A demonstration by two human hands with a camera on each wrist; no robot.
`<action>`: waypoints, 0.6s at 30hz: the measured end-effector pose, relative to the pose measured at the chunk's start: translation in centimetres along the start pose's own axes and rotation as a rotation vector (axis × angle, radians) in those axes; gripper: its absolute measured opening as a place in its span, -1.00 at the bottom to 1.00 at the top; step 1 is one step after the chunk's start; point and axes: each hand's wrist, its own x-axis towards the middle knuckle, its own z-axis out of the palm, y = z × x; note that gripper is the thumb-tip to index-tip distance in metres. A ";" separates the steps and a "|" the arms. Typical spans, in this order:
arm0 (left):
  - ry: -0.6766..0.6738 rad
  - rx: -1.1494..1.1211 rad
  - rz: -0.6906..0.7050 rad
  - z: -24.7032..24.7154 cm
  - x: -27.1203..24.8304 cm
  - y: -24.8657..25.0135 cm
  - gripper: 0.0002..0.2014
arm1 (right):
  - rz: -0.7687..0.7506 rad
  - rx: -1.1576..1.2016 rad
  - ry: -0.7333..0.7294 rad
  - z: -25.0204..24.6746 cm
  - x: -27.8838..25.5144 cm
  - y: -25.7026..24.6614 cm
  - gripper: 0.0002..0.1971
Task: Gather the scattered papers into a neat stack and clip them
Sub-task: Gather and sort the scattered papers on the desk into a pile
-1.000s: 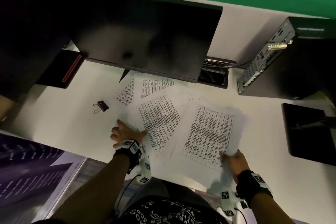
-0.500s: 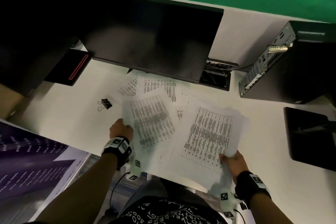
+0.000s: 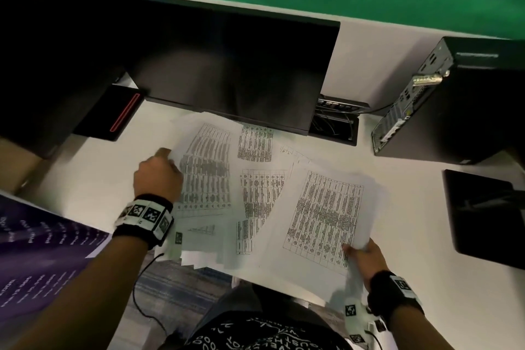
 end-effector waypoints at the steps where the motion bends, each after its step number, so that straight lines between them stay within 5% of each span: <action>1: 0.030 0.010 0.020 -0.7 0.1 0.1 -0.81 | 0.002 0.005 -0.001 0.0 0.0 0.0 -0.78; 11: 0.397 -0.110 0.171 -11.3 1.7 0.5 -0.86 | -0.004 -0.016 -0.007 -0.3 -0.1 -0.1 -0.83; 14: 0.330 -0.378 0.137 -12.3 2.9 1.0 -0.84 | -0.014 -0.014 -0.007 -0.3 0.0 -0.2 -0.82; 18: 0.035 -0.783 0.052 -6.7 3.3 2.7 -0.96 | -0.011 -0.033 0.005 -0.3 -0.1 -0.4 -0.83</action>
